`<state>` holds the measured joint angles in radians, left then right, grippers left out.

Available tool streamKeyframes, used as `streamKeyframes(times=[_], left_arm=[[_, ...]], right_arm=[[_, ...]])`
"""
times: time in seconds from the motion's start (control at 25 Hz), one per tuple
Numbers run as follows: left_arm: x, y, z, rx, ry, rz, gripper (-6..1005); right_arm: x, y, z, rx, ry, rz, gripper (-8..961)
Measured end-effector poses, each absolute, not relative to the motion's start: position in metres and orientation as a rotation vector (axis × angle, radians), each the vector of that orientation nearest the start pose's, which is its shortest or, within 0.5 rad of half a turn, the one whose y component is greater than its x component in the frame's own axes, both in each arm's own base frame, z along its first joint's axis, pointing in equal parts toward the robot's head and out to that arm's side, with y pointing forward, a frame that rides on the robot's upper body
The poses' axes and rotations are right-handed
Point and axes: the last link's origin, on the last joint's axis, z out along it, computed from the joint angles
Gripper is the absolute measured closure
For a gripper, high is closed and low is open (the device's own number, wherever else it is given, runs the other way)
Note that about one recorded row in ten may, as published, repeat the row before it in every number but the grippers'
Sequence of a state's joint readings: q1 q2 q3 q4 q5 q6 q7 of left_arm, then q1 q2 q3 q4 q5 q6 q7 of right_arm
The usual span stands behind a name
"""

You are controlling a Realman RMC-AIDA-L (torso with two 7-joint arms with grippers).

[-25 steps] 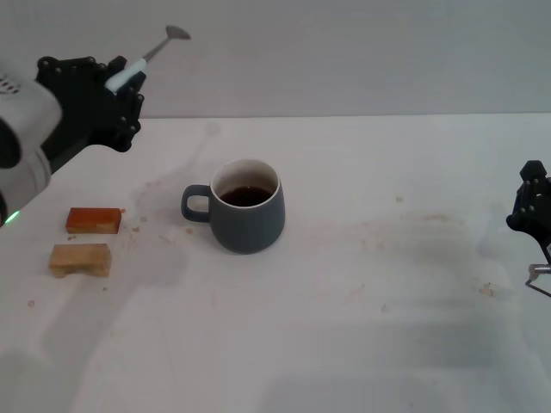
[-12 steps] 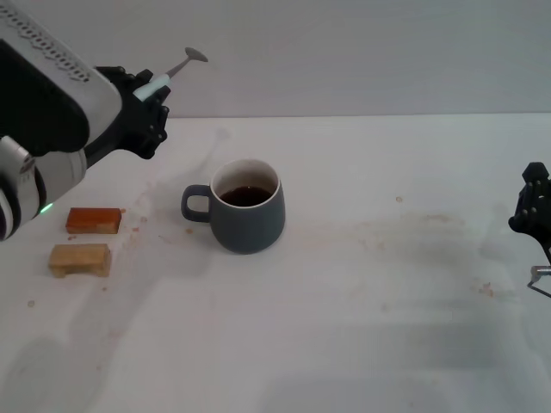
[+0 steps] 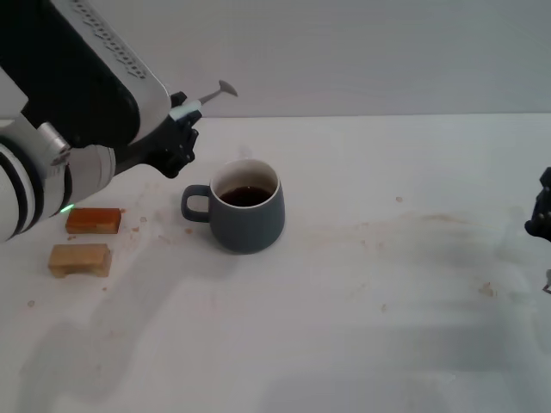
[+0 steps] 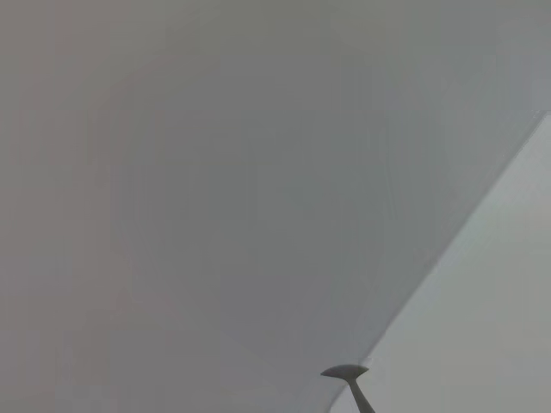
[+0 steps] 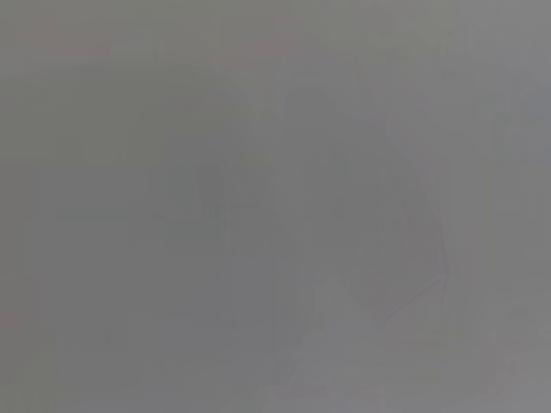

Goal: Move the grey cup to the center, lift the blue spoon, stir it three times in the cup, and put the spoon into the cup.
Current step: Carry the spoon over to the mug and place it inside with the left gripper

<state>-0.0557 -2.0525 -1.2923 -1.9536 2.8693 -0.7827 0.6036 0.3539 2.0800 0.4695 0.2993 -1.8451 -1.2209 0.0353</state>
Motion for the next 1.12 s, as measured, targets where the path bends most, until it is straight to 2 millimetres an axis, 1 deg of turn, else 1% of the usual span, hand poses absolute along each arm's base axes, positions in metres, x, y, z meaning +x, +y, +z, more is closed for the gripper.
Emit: streamKeyframes(times=[0.16,0.24,0.64,1.12], left_arm=[[-0.128,0.309,0.034,-2.175,-0.088,0.083,819],[-0.128,0.308,0.033,-2.190,-0.086,0.110,819],[-0.133,0.301,0.025,-2.253,-0.103,0.193,819],[-0.131,0.296,0.016,-2.306,-0.096,0.236,820]], right_arm=[[0.334,0.293,-0.031,-1.506,0.629,0.703,954],[0.342,0.289,-0.026,-1.473,0.633,0.687,954],[0.360,0.276,-0.013,-1.399,0.643,0.646,954],[0.362,0.275,-0.011,-1.388,0.643,0.641,954]])
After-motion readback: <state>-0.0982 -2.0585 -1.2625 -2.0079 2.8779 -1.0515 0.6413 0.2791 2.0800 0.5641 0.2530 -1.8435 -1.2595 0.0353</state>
